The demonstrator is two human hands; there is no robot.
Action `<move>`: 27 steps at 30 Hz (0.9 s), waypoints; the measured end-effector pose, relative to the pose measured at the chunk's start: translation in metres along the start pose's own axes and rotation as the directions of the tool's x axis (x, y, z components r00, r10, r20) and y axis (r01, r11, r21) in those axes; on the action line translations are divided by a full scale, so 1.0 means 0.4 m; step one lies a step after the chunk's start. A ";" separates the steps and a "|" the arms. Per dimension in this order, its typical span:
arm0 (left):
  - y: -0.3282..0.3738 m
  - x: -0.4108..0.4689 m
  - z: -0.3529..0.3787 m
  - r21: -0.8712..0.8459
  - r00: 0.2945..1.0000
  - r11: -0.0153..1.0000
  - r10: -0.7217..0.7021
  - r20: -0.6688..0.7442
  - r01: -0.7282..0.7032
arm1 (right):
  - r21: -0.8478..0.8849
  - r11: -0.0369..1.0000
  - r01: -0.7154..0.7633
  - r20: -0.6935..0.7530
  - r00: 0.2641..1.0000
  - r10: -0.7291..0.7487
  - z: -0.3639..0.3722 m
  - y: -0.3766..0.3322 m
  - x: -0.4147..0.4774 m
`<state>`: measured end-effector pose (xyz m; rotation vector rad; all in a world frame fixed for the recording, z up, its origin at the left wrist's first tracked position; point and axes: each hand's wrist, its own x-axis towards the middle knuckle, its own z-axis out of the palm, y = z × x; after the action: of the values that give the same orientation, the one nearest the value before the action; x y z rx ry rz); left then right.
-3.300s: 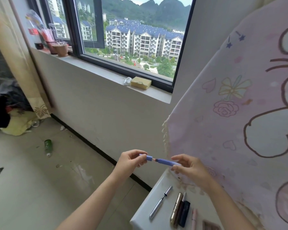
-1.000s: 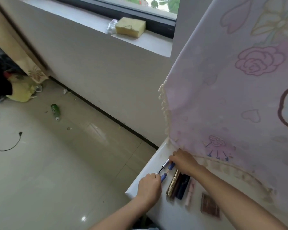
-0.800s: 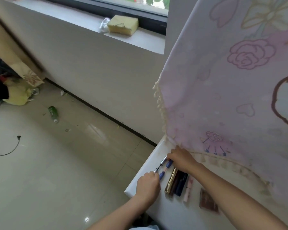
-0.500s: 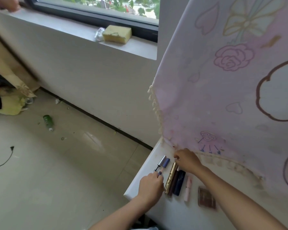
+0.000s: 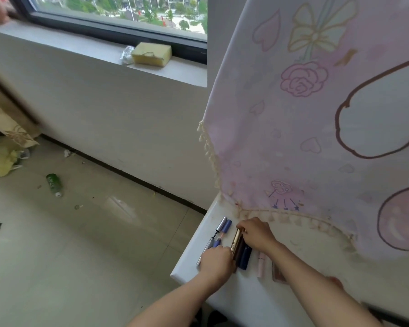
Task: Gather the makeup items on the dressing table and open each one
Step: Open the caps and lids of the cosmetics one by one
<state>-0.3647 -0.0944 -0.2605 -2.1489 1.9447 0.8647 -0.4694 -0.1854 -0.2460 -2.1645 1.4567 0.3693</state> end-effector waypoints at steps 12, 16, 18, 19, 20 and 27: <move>0.013 -0.025 0.009 -0.085 0.994 0.992 -0.094 -0.055 0.089 | 0.116 0.993 0.020 -0.058 0.998 -0.013 0.017 -0.001 -0.043; 0.018 -0.042 0.002 -0.098 0.993 0.991 -0.099 -0.065 0.092 | 0.359 0.933 0.010 -0.081 0.996 0.021 0.011 -0.017 -0.057; 0.015 -0.049 0.003 -0.123 0.993 0.988 -0.098 -0.062 0.090 | 0.436 0.900 0.012 -0.092 0.995 0.032 0.006 -0.027 -0.064; 0.013 -0.054 0.005 -0.131 0.993 0.987 -0.099 -0.059 0.091 | 0.463 0.887 0.011 -0.100 0.994 0.040 0.003 -0.031 -0.067; 0.011 -0.058 0.007 -0.138 0.993 0.986 -0.102 -0.056 0.093 | 0.484 0.875 0.015 -0.108 0.993 0.043 0.001 -0.036 -0.072; -0.008 -0.095 0.008 -0.185 0.994 0.982 -0.065 -0.090 0.048 | 0.627 0.778 0.025 -0.041 0.999 0.001 -0.017 -0.058 -0.125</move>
<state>-0.3633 -0.0589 -0.2458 -2.3771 1.9039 0.9834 -0.4679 -0.1428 -0.2102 -1.6320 1.3342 -0.1628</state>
